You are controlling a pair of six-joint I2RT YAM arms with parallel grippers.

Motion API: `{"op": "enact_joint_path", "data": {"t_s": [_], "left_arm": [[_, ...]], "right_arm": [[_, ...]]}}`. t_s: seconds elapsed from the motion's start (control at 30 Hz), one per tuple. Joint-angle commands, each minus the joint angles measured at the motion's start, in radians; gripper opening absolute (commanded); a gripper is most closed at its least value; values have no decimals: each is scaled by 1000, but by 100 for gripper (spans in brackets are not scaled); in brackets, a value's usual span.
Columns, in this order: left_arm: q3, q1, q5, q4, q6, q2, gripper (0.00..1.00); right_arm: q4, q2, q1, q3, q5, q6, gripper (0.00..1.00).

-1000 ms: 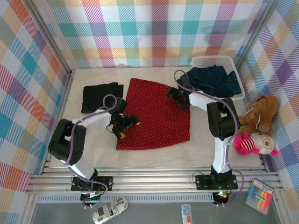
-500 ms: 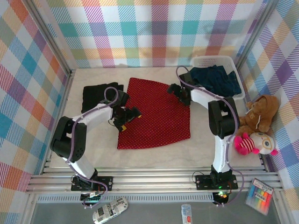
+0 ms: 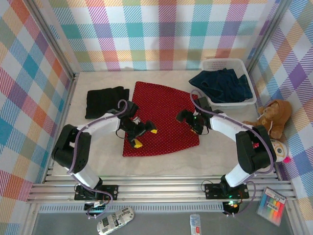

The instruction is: Fold and stack the skirts

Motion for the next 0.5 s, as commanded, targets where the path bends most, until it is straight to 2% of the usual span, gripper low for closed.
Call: {"op": "enact_joint_path", "data": {"t_s": [0.0, 0.1, 0.2, 0.33, 0.47], "left_arm": [[49, -7, -44, -9, 53, 62, 100], [83, -7, -239, -29, 82, 114, 100], [63, -7, -371, -23, 63, 138, 100], [24, -10, -353, 3, 40, 112, 100], [39, -10, -351, -37, 38, 22, 100]], "right_arm": [[12, 10, 6, -12, -30, 33, 99], [39, 42, 5, -30, 16, 52, 99], [33, 74, 1, -31, 97, 53, 99], [22, 59, -19, -40, 86, 46, 99], [-34, -40, -21, -57, 105, 43, 99]]}}
